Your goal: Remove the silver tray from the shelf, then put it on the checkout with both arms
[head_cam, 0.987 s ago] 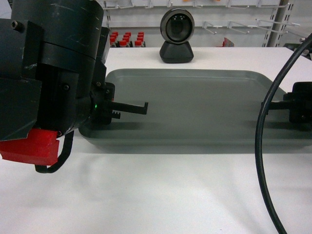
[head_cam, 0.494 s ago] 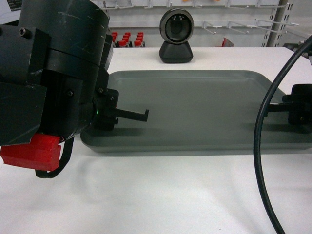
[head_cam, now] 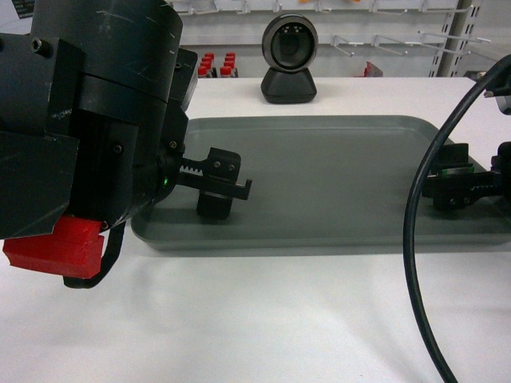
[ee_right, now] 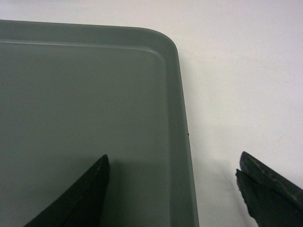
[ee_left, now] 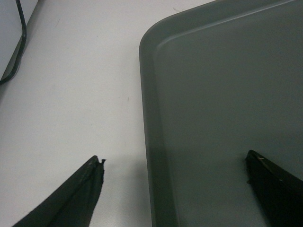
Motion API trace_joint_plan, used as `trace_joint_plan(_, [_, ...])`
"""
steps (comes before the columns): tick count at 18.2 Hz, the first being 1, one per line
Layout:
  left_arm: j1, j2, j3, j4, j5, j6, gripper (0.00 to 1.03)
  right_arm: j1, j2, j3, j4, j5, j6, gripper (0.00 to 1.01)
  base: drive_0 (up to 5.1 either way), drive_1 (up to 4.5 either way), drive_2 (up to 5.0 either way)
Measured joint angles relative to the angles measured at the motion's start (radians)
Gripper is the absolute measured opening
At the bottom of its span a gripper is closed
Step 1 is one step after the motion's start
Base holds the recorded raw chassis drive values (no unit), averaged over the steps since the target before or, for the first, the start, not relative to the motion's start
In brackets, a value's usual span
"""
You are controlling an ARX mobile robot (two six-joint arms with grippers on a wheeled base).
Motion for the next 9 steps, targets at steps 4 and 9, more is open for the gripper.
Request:
trace_joint_plan(4, [0.002, -0.037, 0.000, 0.027, 0.053, -0.052, 0.98, 0.000, -0.015, 0.000, -0.016, 0.000, 0.014, 0.98, 0.0, 0.00, 0.0])
trace_joint_plan(9, [0.005, -0.197, 0.000, 0.137, 0.032, -0.085, 0.98, -0.001, -0.158, 0.011, -0.054, -0.002, 0.081, 0.98, 0.0, 0.00, 0.0])
